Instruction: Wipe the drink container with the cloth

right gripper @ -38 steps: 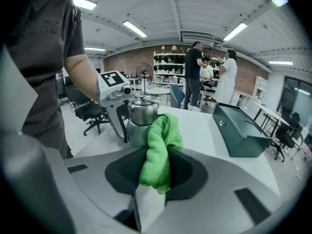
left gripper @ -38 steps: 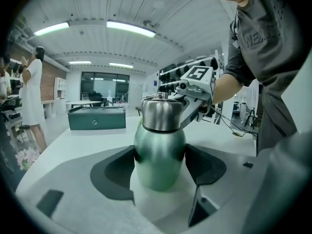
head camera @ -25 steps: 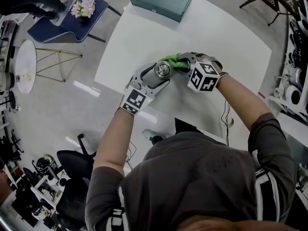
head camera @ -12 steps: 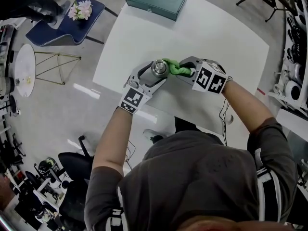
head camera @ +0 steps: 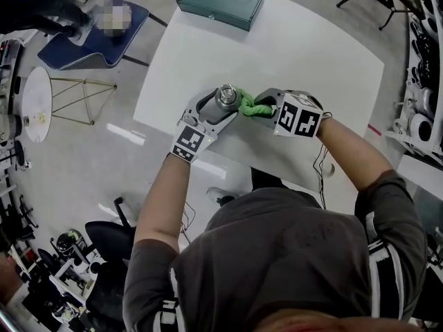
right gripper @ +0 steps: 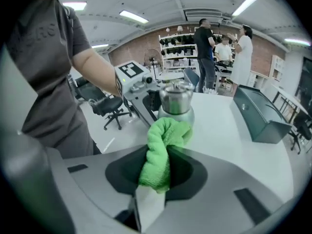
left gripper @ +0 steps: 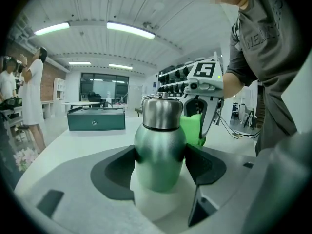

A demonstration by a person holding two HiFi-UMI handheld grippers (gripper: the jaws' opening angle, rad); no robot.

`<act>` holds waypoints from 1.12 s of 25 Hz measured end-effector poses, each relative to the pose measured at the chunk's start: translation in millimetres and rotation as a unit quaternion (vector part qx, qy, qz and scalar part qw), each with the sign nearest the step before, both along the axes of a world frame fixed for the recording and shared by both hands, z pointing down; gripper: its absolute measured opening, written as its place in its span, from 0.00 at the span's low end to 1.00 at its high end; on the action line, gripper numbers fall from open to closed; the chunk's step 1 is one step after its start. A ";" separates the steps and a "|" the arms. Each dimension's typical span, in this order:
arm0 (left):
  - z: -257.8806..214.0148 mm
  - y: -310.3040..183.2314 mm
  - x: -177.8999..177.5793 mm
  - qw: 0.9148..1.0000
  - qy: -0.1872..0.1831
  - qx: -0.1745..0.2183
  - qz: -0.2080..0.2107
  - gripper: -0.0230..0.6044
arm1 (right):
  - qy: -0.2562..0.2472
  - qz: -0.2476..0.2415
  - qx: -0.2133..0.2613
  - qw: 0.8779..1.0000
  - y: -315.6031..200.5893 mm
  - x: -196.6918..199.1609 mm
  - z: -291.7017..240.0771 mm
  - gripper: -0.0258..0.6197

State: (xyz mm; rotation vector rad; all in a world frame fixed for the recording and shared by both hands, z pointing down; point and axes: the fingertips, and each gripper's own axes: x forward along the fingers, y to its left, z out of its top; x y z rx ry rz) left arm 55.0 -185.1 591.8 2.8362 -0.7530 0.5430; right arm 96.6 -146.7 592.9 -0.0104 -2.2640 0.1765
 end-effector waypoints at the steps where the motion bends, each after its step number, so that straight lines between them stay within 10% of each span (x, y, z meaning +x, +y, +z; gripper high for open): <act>1: 0.0 0.6 -0.2 1.000 -0.001 0.002 0.001 0.55 | -0.008 -0.004 -0.006 1.000 3.7 -1.9 -7.8 0.17; 21: 0.1 2.4 0.1 0.997 -0.032 0.021 0.064 0.54 | -0.054 -0.009 -0.105 0.993 -15.8 11.2 5.2 0.17; 25: 1.3 6.5 2.5 0.989 -0.069 0.052 0.119 0.54 | -0.181 0.107 -0.169 0.963 -84.5 12.8 -41.0 0.17; 28: 2.0 6.9 7.6 0.982 -0.088 0.070 0.151 0.54 | -0.223 0.107 -0.217 0.944 -95.5 -10.2 -51.0 0.17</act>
